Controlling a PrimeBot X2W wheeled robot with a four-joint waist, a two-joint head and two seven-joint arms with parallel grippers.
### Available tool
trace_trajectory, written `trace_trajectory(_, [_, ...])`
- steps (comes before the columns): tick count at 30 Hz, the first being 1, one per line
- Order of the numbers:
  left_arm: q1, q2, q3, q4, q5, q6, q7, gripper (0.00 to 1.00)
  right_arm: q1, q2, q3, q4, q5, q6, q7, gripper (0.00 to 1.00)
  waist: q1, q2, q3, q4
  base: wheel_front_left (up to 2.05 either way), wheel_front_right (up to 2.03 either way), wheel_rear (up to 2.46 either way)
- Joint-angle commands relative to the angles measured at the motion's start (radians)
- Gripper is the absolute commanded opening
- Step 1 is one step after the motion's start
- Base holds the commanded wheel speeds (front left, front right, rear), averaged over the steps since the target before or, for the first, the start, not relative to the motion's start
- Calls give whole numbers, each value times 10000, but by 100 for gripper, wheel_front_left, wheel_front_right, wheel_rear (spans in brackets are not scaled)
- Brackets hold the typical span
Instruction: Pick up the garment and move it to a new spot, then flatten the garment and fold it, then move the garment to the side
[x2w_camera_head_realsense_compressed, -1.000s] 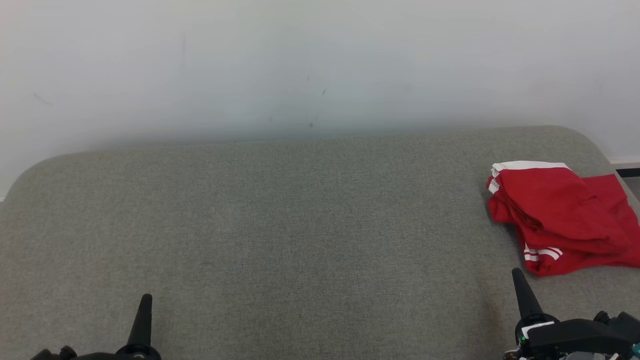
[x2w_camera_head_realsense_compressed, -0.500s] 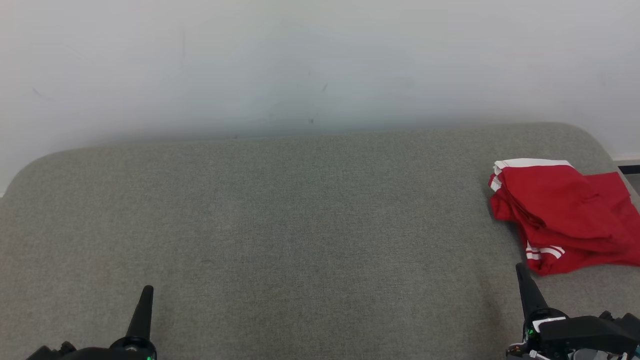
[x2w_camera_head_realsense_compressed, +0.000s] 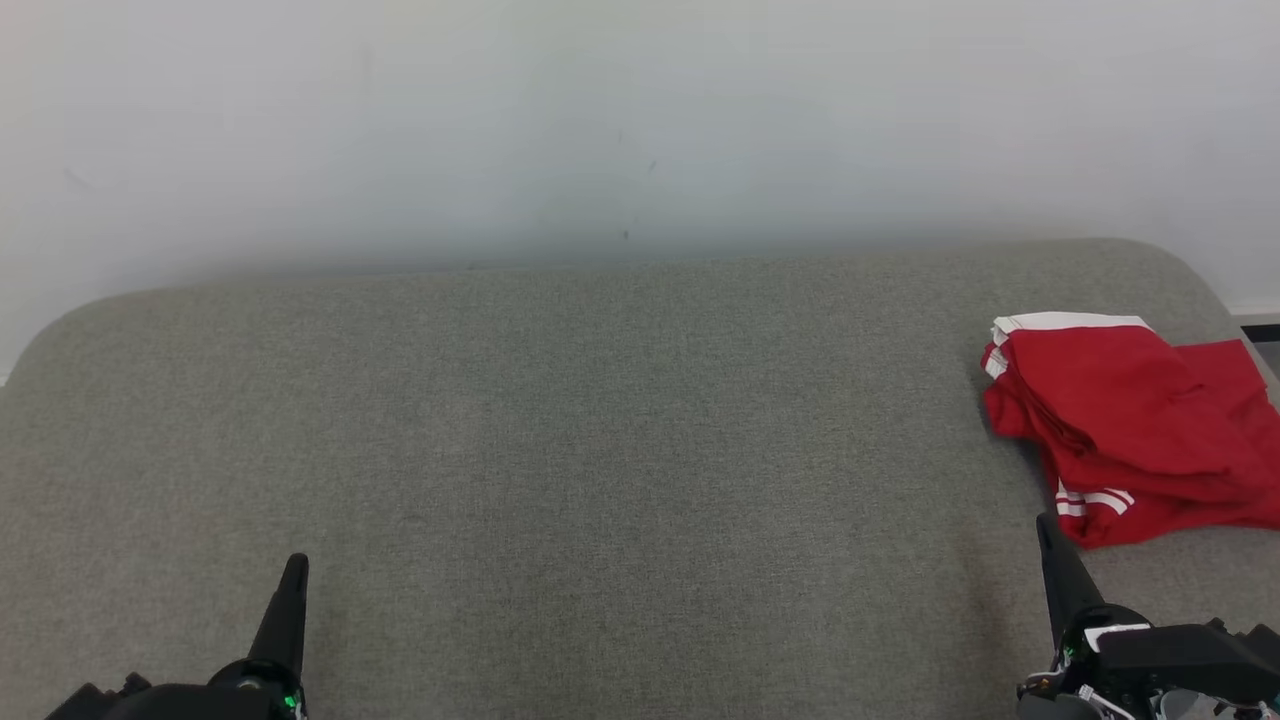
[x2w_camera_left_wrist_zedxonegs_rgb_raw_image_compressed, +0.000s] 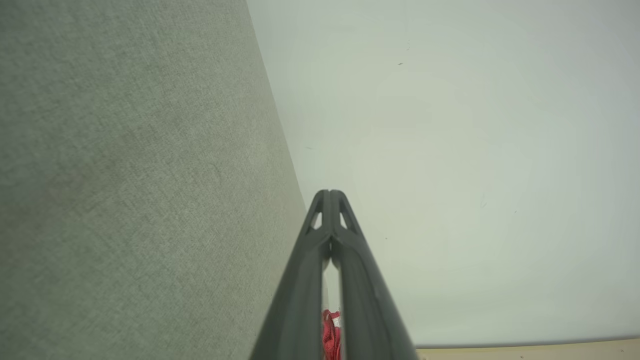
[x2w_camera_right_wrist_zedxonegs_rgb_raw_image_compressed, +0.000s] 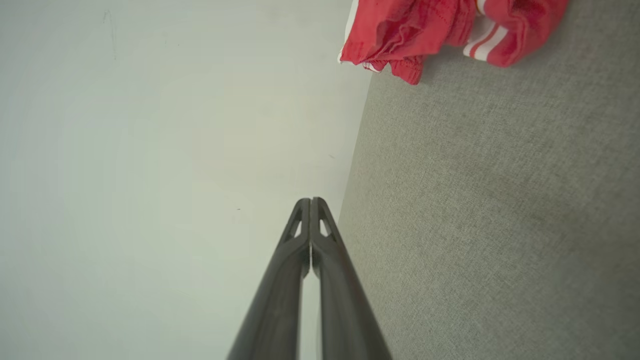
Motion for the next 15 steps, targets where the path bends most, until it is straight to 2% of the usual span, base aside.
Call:
trace_trajectory(1, [-127,57,41,-82,-297,-62,84,0,-94,0,-48,-99,257,-17,45,0,-1,-1,15,4,0,0,0])
trace_trajectory(15, [-252,64,50,-146,-1322,-82,346,0,-169,1,-151,-160,1217,-19,241,0,-1,-1,123,27,0,0,0])
